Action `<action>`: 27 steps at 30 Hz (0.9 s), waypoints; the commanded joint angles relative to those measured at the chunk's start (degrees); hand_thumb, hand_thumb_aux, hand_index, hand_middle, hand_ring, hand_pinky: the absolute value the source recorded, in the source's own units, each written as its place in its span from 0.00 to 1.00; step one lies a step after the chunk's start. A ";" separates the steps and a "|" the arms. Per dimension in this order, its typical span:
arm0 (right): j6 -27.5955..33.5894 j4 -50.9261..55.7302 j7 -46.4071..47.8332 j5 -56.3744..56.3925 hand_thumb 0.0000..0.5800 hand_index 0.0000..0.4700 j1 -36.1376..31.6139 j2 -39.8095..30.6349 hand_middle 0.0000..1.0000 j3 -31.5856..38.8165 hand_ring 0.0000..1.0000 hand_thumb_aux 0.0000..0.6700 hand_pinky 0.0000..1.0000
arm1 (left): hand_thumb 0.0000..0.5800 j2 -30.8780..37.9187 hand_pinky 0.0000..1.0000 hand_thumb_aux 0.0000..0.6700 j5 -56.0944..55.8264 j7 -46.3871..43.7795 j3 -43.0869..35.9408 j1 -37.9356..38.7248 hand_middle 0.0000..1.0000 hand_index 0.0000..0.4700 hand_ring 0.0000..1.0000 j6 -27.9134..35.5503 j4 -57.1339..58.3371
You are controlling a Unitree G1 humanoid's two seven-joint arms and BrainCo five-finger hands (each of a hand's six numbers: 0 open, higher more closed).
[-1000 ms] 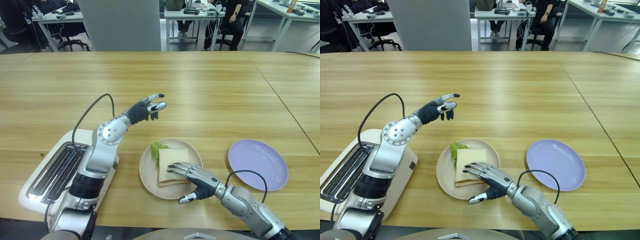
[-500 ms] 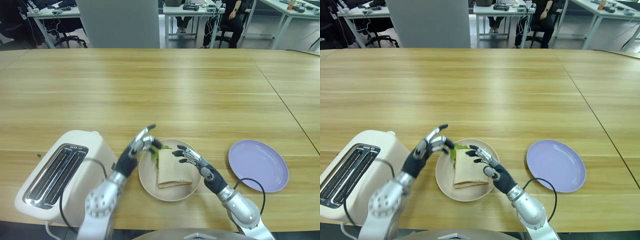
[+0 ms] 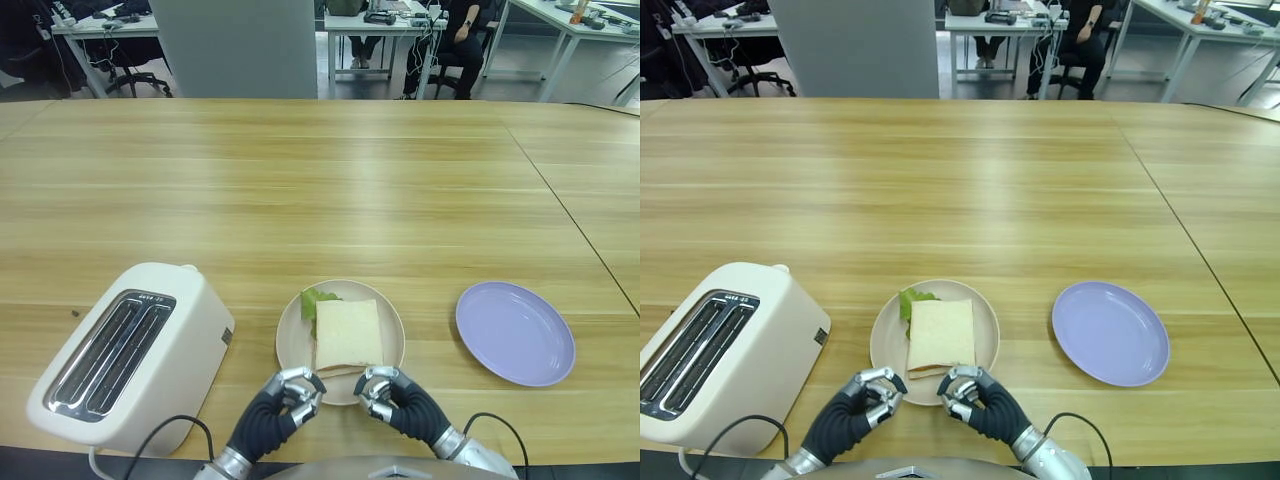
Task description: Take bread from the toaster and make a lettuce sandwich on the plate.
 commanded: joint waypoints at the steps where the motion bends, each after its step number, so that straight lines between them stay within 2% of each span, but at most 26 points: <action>1: 4.05 3.55 -0.87 -0.86 1.00 0.98 -1.04 0.80 1.00 -0.71 1.00 1.00 1.00 | 1.00 -0.59 1.00 1.00 2.75 1.58 -1.71 -2.69 1.00 0.98 1.00 2.77 5.21; 4: 6.68 4.90 -1.74 0.07 1.00 0.98 -2.30 2.36 1.00 -2.06 1.00 1.00 1.00 | 1.00 -0.60 1.00 1.00 4.48 1.77 -3.46 -5.40 1.00 0.98 1.00 4.58 8.50; 11: 8.07 7.94 -3.30 -1.35 1.00 0.98 -5.60 4.73 1.00 -3.42 1.00 1.00 1.00 | 1.00 -2.31 1.00 1.00 5.85 3.49 -5.13 -11.79 1.00 0.98 1.00 7.84 16.52; 20: 8.67 15.26 -4.82 -1.47 1.00 0.98 -13.02 8.09 1.00 -5.23 1.00 1.00 1.00 | 1.00 -6.15 1.00 1.00 6.39 6.91 -4.56 -20.35 1.00 0.98 1.00 7.87 24.14; 27: 7.46 26.11 -6.02 -0.29 1.00 0.98 -22.34 11.41 1.00 -9.08 1.00 1.00 1.00 | 1.00 -8.49 1.00 1.00 5.99 9.06 -2.49 -31.89 1.00 0.98 1.00 6.26 34.09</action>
